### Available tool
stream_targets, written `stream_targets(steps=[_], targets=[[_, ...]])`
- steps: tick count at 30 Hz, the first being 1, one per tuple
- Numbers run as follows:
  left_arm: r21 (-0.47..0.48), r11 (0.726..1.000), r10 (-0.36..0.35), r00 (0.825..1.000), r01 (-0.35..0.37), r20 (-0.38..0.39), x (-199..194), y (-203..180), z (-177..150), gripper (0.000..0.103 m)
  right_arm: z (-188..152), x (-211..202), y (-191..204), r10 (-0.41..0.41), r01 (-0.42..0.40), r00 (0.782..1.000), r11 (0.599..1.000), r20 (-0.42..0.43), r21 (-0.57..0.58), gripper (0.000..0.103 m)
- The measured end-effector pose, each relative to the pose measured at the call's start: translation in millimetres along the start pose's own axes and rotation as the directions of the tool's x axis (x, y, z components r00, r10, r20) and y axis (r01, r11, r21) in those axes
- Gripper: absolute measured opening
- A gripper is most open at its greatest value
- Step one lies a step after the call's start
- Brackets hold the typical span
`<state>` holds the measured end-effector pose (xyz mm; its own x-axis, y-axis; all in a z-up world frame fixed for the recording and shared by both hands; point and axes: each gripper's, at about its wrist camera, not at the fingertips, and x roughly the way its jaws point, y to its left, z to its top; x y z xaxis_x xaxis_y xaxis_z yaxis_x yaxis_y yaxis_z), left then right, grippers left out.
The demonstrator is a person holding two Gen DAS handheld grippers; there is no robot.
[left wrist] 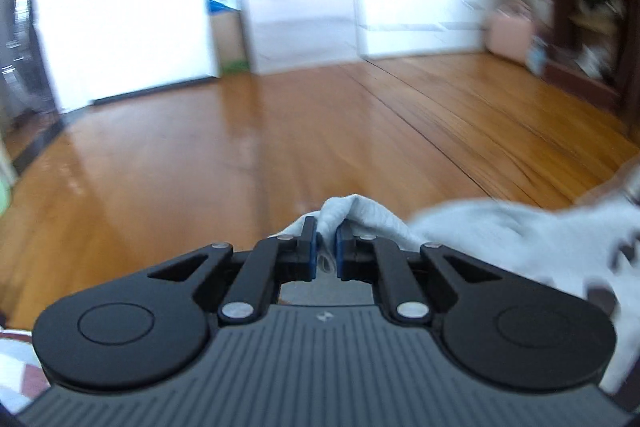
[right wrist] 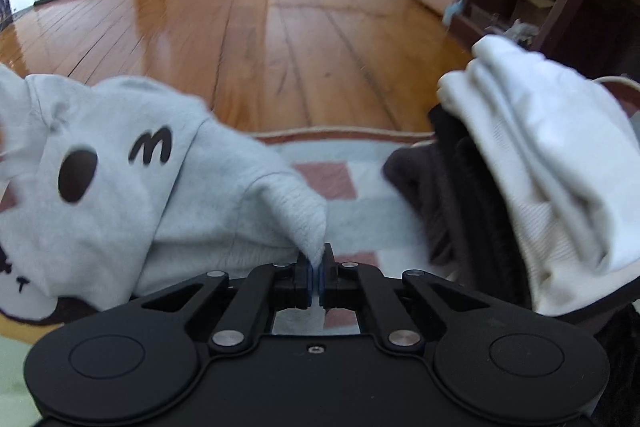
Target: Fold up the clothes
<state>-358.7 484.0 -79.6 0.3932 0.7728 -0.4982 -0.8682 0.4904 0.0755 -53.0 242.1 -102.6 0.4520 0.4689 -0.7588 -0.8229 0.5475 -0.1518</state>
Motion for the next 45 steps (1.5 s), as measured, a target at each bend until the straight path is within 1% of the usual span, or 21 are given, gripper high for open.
stream_targets(steps=[3,6,8,11,13,14,17,18,19,20,22,23,25,28,31,33,36,40,43,44,45], targets=[[-0.095,0.994,0.049,0.998,-0.045,0.044,-10.5,39.9,7.5,0.008,10.0,-8.2,-0.6,-0.017,0.017,0.999,1.000,0.033,-0.010,0.002],[-0.167,0.978,0.151,0.980,-0.128,0.131,-35.0,71.7,23.1,0.008,30.5,-19.4,4.4,-0.035,0.039,0.997,0.998,0.072,-0.052,0.002],[-0.209,0.962,0.217,0.953,-0.173,0.210,-57.8,89.6,37.0,0.008,59.4,-30.6,1.5,-0.031,0.036,0.994,0.998,0.103,-0.054,0.002],[-0.280,0.932,0.313,0.897,-0.229,0.311,-90.6,117.4,56.1,0.008,104.6,-57.5,-7.4,-0.056,0.066,0.976,0.997,0.211,-0.039,0.002],[-0.337,0.909,0.354,0.879,-0.243,0.320,-102.4,140.9,58.2,0.008,112.7,-44.1,-4.9,-0.099,0.114,0.974,0.991,0.204,-0.066,0.002],[-0.355,0.906,0.347,0.887,-0.232,0.305,-99.9,152.2,56.9,0.008,113.4,-31.1,-2.2,-0.121,0.139,0.975,0.986,0.185,-0.086,0.002],[-0.360,0.918,0.224,0.967,-0.167,0.122,-42.8,170.7,37.8,0.010,115.4,7.8,5.7,-0.192,0.210,0.973,0.966,0.130,-0.149,0.003],[-0.366,0.918,0.179,0.983,-0.153,0.039,-17.8,174.0,27.4,0.010,116.1,20.8,8.4,-0.215,0.232,0.970,0.957,0.112,-0.171,0.003],[-0.378,0.912,0.143,0.988,-0.157,-0.065,12.4,174.4,11.0,0.010,116.8,33.8,11.1,-0.240,0.254,0.966,0.948,0.095,-0.193,0.009],[-0.384,0.908,0.112,0.980,-0.167,-0.162,38.6,173.8,-5.8,0.010,117.4,46.8,13.7,-0.264,0.275,0.961,0.937,0.079,-0.215,0.014],[-0.371,0.907,0.081,0.946,-0.201,-0.315,70.5,168.2,-38.8,0.012,110.5,80.1,19.3,-0.330,0.321,0.944,0.917,0.004,-0.236,0.013],[-0.368,0.907,0.070,0.935,-0.205,-0.348,74.1,165.8,-48.7,0.013,106.8,90.6,21.1,-0.341,0.327,0.940,0.918,-0.026,-0.225,0.013],[-0.329,0.921,0.086,0.931,-0.210,-0.354,64.0,158.3,-53.0,0.017,101.9,88.7,21.5,-0.284,0.275,0.958,0.950,-0.041,-0.148,0.017],[-0.312,0.934,0.071,0.949,-0.172,-0.308,38.3,151.9,-42.9,0.043,91.4,67.1,23.3,-0.102,0.101,0.995,0.994,-0.015,-0.040,0.022],[-0.335,0.938,-0.011,0.961,-0.086,-0.276,14.2,142.0,-37.3,0.049,85.5,55.4,47.4,0.060,-0.062,0.998,0.992,-0.021,-0.113,0.025],[-0.363,0.932,-0.109,0.956,0.002,-0.273,2.9,129.4,-40.4,0.049,80.8,47.7,68.1,0.159,-0.165,0.986,0.969,-0.044,-0.184,0.032],[-0.327,0.934,-0.241,0.926,0.140,-0.291,1.3,92.9,-50.0,0.049,71.5,30.9,101.1,0.278,-0.284,0.958,0.912,-0.065,-0.295,0.047],[-0.139,0.958,-0.282,0.904,0.250,-0.321,-3.1,18.8,-66.5,0.054,43.2,16.8,146.8,0.330,-0.333,0.939,0.805,-0.096,-0.490,0.062],[0.005,0.944,-0.307,0.885,0.330,-0.349,-6.5,-36.8,-78.8,0.057,26.3,23.0,163.1,0.306,-0.327,0.943,0.786,-0.129,-0.525,0.061],[0.055,0.942,-0.290,0.888,0.330,-0.356,-4.3,-51.5,-82.1,0.069,21.2,26.0,167.3,0.295,-0.323,0.945,0.786,-0.140,-0.527,0.053],[0.110,0.956,-0.217,0.910,0.271,-0.354,2.2,-57.9,-85.9,0.077,18.5,27.7,168.8,0.302,-0.338,0.941,0.790,-0.155,-0.511,0.046]])
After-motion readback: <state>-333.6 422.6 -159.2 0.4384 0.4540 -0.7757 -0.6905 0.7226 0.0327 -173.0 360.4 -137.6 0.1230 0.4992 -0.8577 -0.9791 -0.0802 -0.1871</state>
